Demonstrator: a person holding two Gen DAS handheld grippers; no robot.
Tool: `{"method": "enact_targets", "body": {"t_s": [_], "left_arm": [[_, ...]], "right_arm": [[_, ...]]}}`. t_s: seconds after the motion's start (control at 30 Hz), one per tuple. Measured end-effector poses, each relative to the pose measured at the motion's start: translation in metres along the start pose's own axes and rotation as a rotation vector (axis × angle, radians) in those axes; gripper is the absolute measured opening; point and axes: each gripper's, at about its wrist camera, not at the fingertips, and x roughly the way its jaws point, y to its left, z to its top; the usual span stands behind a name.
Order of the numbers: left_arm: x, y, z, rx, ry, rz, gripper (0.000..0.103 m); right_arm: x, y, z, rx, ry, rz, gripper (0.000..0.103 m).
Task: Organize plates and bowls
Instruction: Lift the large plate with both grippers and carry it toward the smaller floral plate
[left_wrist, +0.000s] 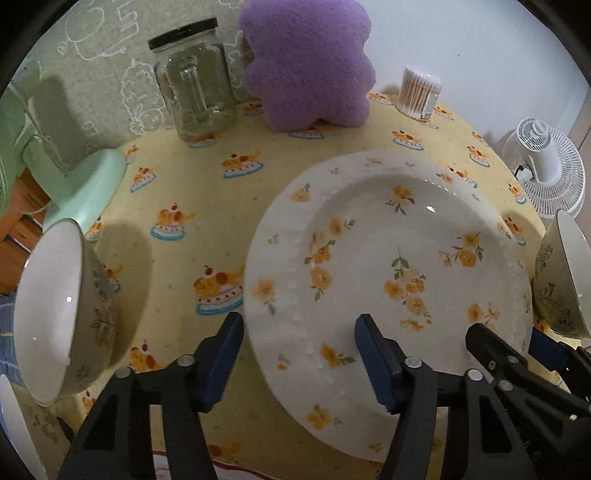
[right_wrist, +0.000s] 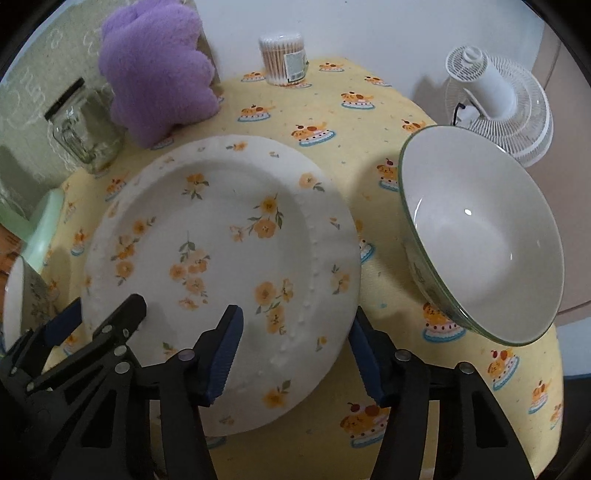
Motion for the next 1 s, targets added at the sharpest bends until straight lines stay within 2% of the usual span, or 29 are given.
{"method": "enact_targets", "body": {"t_s": [0.3, 0.67, 0.77, 0.9, 1.0], "left_arm": [[-0.005, -0.003, -0.003, 0.037, -0.002, 0.022, 0.056], [-0.02, 0.011, -0.013, 0.059, 0.002, 0.068, 0.049], [-0.019, 0.013, -0.012, 0.058, 0.008, 0.063, 0.05], [-0.014, 0.016, -0.004, 0.021, 0.014, 0.064, 0.053], [-0.008, 0.016, 0.0, 0.009, 0.02, 0.068, 0.054]], "right_arm": [[-0.001, 0.004, 0.0, -0.037, 0.007, -0.019, 0.06], [-0.006, 0.022, -0.01, -0.085, 0.039, 0.053, 0.06], [-0.005, 0.024, -0.012, -0.081, 0.053, 0.066, 0.06], [0.0, 0.022, -0.008, -0.07, 0.073, 0.053, 0.06], [0.002, 0.023, -0.002, -0.105, 0.036, 0.005, 0.06]]}}
